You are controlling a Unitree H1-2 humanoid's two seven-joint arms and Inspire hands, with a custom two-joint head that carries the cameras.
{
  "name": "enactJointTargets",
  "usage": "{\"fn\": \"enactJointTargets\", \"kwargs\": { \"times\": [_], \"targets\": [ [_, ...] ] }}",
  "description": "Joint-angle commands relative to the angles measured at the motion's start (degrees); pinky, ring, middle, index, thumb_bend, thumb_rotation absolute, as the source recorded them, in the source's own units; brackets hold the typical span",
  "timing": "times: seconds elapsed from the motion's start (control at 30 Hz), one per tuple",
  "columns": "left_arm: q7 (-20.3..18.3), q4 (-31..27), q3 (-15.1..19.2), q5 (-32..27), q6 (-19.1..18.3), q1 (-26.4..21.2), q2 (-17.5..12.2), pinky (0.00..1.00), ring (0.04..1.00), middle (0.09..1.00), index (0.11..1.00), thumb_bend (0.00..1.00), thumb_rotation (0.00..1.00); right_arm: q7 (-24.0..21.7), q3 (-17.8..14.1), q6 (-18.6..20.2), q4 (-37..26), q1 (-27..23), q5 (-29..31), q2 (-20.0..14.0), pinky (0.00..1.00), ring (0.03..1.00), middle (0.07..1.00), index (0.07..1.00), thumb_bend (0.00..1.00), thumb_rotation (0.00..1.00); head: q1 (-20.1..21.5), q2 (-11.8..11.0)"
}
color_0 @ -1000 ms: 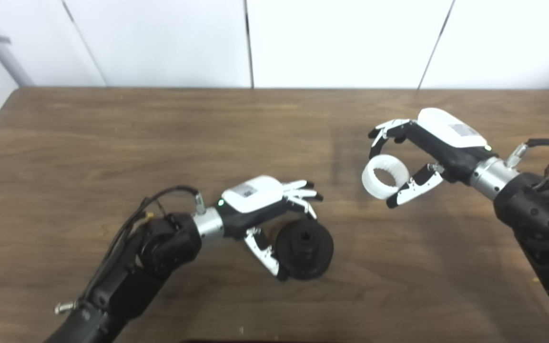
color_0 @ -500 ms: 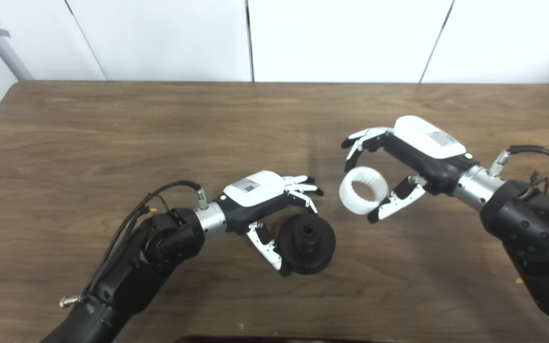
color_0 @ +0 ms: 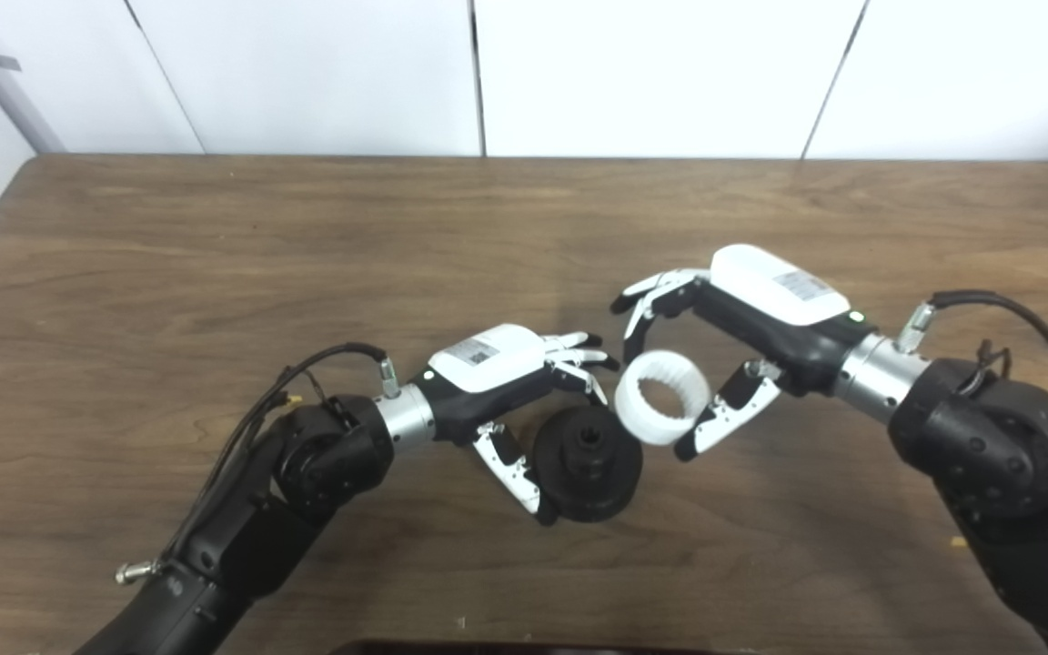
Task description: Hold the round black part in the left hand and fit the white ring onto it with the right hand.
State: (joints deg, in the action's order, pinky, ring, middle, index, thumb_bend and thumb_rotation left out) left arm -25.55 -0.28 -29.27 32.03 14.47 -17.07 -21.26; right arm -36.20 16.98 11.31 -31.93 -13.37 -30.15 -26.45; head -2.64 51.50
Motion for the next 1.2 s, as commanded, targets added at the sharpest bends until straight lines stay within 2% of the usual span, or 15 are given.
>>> {"fn": "enactJointTargets", "kwargs": {
  "times": [0.0,0.5,0.73,1.17],
  "targets": [
    [-2.0,2.0,-1.2,3.3,-2.4,0.2,-0.6,0.92,0.991,0.923,0.487,0.52,0.08,-0.2,-0.2,0.5,-2.2,-2.0,-0.1,0.2,0.73,0.824,0.800,0.482,0.52,0.14,0.0,0.0],
    [-1.9,1.7,-1.3,3.6,-2.4,0.2,-0.6,0.91,0.990,0.925,0.487,0.52,0.08,0.2,1.5,-1.0,-1.1,-1.9,-0.7,3.4,0.72,0.801,0.792,0.481,0.52,0.14,-0.3,0.3],
    [-1.6,1.6,-1.3,3.2,-2.4,0.4,-0.7,0.90,0.990,0.923,0.487,0.52,0.08,0.2,1.8,-0.4,-0.1,-2.1,-1.2,4.7,0.72,0.805,0.792,0.481,0.52,0.14,-0.3,0.5],
    [-2.1,0.8,-1.3,2.9,-3.1,0.5,-0.7,0.92,0.992,0.926,0.487,0.52,0.08,1.0,2.5,-1.7,2.4,-1.1,-2.3,6.1,0.73,0.799,0.789,0.482,0.52,0.14,-0.7,0.7]
  ]
}}
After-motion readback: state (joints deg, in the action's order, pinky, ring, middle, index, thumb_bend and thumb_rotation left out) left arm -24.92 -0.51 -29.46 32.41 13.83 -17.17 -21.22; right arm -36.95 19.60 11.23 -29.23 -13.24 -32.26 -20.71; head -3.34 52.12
